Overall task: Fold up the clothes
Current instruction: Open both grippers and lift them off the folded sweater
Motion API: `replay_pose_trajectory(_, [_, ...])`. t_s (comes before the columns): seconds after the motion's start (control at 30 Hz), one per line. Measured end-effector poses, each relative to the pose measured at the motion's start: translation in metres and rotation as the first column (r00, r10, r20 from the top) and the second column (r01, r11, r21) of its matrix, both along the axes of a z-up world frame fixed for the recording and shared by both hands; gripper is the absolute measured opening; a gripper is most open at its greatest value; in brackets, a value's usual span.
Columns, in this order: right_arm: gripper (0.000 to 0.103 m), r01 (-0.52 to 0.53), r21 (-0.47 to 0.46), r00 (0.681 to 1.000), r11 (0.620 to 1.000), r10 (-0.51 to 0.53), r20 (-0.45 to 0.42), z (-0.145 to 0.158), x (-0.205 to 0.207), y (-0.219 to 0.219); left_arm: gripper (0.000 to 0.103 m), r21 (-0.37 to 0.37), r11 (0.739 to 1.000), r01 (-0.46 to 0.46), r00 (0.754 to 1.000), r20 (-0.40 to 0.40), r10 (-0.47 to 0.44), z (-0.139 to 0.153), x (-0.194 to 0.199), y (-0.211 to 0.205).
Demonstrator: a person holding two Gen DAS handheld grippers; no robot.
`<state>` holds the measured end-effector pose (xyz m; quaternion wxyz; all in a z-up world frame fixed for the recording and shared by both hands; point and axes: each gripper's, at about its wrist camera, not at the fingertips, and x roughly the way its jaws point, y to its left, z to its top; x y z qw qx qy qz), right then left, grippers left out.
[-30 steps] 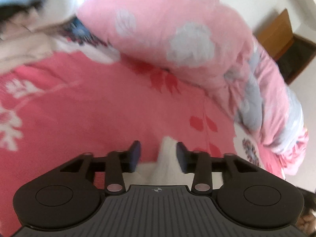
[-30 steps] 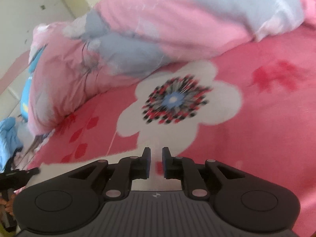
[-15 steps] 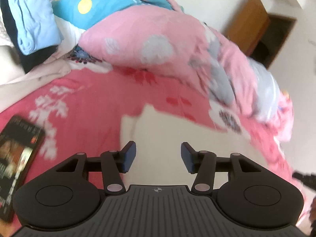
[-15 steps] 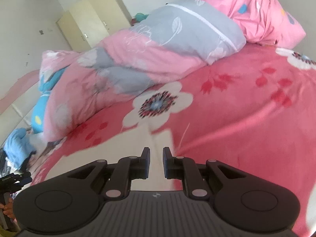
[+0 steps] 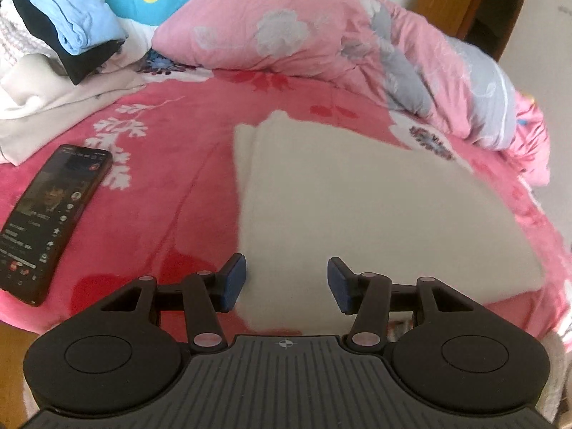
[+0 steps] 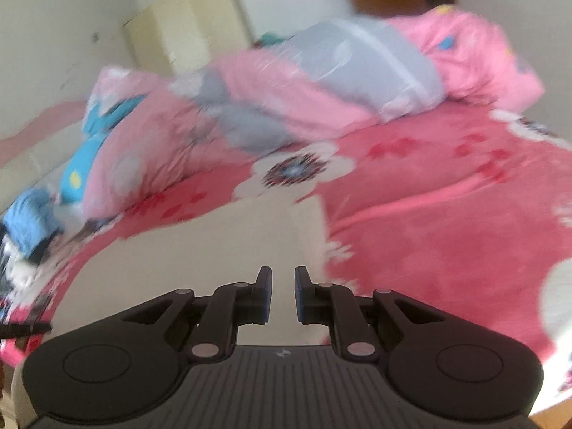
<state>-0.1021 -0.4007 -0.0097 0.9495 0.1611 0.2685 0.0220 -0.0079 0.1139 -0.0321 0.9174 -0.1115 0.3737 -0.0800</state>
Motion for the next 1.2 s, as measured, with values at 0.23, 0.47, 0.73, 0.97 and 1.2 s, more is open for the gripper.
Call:
replay_pose_trajectory(0.23, [0.014,0.019,-0.026,1.0,0.999,-0.019,-0.013,0.003,-0.022,-0.011,0.05,-0.011,0.999,-0.032,0.999,-0.019,0.032,-0.003,-0.005,0.003])
replay_pose_trajectory(0.47, [0.014,-0.044,-0.035,0.998,0.998,0.043,-0.038,-0.007,-0.016,0.011,0.05,0.02,0.998,-0.059,0.996,0.066,0.057,0.014,-0.017,0.002])
replay_pose_trajectory(0.73, [0.014,-0.088,-0.13,0.989,0.988,0.072,-0.126,-0.046,0.011,0.037,0.05,0.045,0.999,-0.03,0.994,0.105,0.026,0.014,-0.019,-0.01])
replay_pose_trajectory(0.97, [0.014,-0.078,-0.162,0.978,0.984,0.043,-0.206,-0.065,0.018,0.039,0.05,0.024,0.996,0.089,0.982,0.162,-0.092,0.019,-0.019,-0.035])
replay_pose_trajectory(1.2, [0.014,-0.062,-0.193,0.988,0.979,0.033,-0.15,-0.029,0.012,0.05,0.05,0.092,0.987,0.132,0.986,0.086,-0.14,-0.006,-0.01,-0.053])
